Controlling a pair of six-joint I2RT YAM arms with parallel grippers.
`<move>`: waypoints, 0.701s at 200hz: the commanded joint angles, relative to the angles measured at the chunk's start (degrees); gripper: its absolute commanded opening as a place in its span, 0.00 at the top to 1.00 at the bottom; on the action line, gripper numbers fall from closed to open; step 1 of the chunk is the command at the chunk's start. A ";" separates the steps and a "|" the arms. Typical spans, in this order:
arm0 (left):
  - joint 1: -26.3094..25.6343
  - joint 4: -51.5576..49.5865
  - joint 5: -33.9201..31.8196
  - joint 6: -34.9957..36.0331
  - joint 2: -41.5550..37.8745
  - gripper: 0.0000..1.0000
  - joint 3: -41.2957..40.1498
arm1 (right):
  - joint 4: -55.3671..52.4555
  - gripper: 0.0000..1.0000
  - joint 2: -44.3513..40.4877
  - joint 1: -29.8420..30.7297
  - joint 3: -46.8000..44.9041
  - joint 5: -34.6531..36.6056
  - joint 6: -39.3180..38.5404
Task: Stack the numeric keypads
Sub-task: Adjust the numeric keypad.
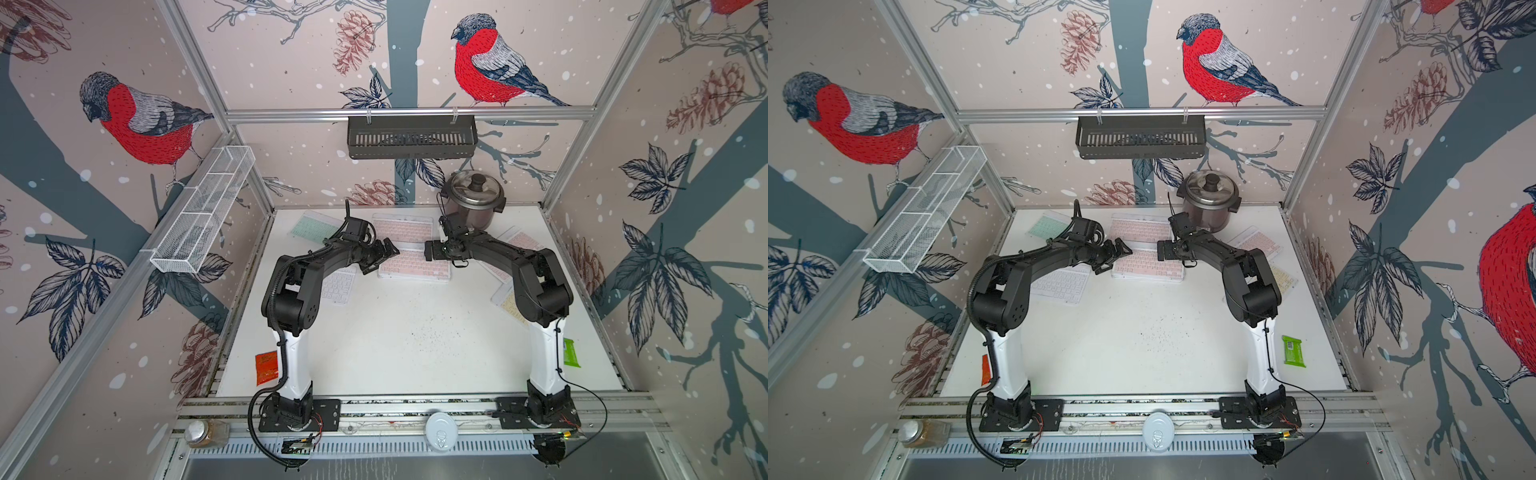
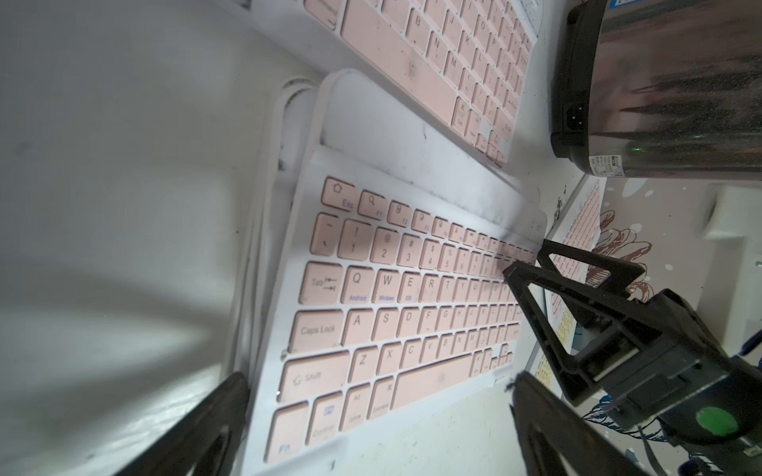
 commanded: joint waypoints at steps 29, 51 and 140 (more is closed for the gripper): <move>-0.32 0.00 0.35 0.44 -0.89 0.01 -0.53 | -1.21 0.00 0.90 0.70 2.05 2.25 -0.81; -0.34 -0.32 0.25 0.45 -0.92 0.01 -0.29 | -2.21 0.00 1.92 0.81 3.61 3.18 -1.09; 2.41 -4.75 -1.61 2.33 -5.50 0.02 -2.11 | -1.15 0.00 -4.86 0.81 -1.96 2.33 -1.04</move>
